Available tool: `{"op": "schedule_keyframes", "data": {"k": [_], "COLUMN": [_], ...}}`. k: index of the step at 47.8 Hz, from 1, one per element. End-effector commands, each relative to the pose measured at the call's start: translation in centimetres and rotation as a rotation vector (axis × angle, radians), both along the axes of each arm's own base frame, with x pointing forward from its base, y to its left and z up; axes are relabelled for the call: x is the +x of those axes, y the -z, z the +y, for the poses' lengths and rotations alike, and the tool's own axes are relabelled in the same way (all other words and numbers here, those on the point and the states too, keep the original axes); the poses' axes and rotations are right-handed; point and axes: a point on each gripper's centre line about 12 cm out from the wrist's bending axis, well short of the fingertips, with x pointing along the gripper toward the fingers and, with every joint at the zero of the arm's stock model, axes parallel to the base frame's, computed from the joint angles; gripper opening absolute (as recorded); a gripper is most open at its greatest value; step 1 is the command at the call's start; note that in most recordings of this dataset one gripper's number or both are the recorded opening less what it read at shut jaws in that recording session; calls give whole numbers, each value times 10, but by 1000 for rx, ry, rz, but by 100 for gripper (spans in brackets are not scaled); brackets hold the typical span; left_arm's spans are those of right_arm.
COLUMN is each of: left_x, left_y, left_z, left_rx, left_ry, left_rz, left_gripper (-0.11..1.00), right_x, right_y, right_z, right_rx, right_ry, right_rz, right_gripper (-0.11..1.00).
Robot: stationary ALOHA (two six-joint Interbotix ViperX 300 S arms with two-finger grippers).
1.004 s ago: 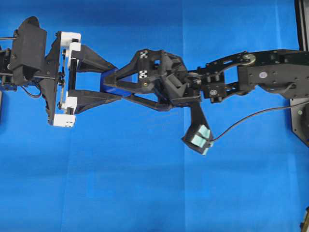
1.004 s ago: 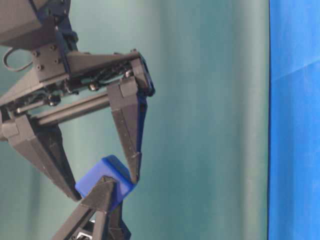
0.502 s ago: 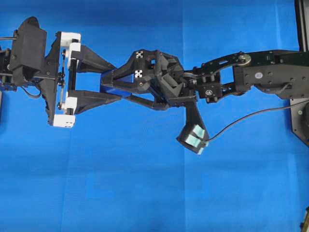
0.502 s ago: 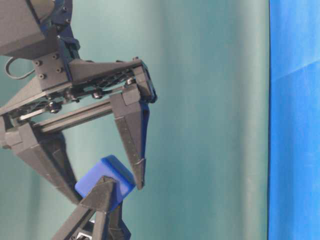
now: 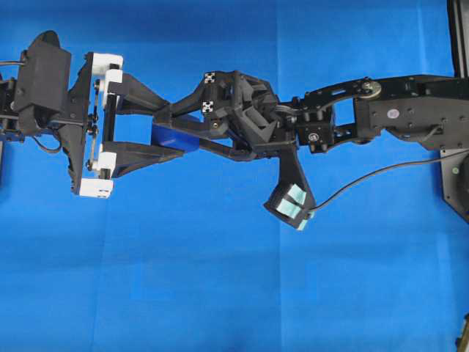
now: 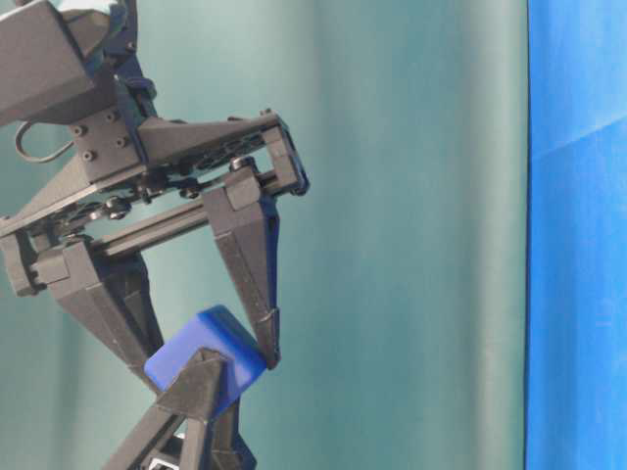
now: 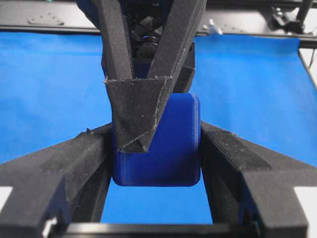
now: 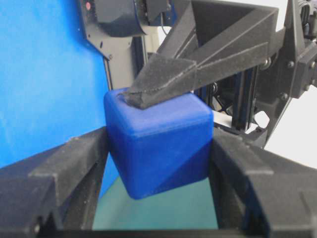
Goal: Handover the blue block to the right arm after grasping it with the left arm, then place it in the designated position.
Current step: 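Close the right gripper on the cube and open the left gripper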
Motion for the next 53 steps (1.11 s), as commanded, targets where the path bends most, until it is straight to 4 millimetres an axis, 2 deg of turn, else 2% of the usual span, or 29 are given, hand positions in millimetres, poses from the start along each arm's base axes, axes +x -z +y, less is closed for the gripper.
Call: {"op": "schedule_keyframes", "data": {"k": [1, 22, 24, 29, 33, 47, 53], "left_x": [0, 2, 3, 3, 2, 2, -1], "left_y": [-9, -11, -11, -11, -11, -10, -11], "left_z": [-2, 4, 4, 4, 5, 5, 5], "left_rx": [4, 2, 4, 4, 4, 4, 4], "left_ry": [7, -11, -11, -12, -14, -14, -14], "left_rz": [-29, -37, -35, -37, -38, -35, -37], "left_gripper": [47, 47, 54, 81, 93, 93, 93], "right_x": [0, 0, 0, -1, -1, -2, -11], "right_y": [-17, -16, -16, -16, -15, -15, -14], "right_z": [-1, 1, 1, 2, 2, 2, 1], "right_rx": [13, 15, 15, 15, 15, 19, 36], "right_ry": [0, 0, 0, -1, -1, 0, 13], "right_rz": [-45, -40, -39, -39, -37, -36, -27], "right_gripper": [44, 44, 44, 44, 44, 44, 44]}}
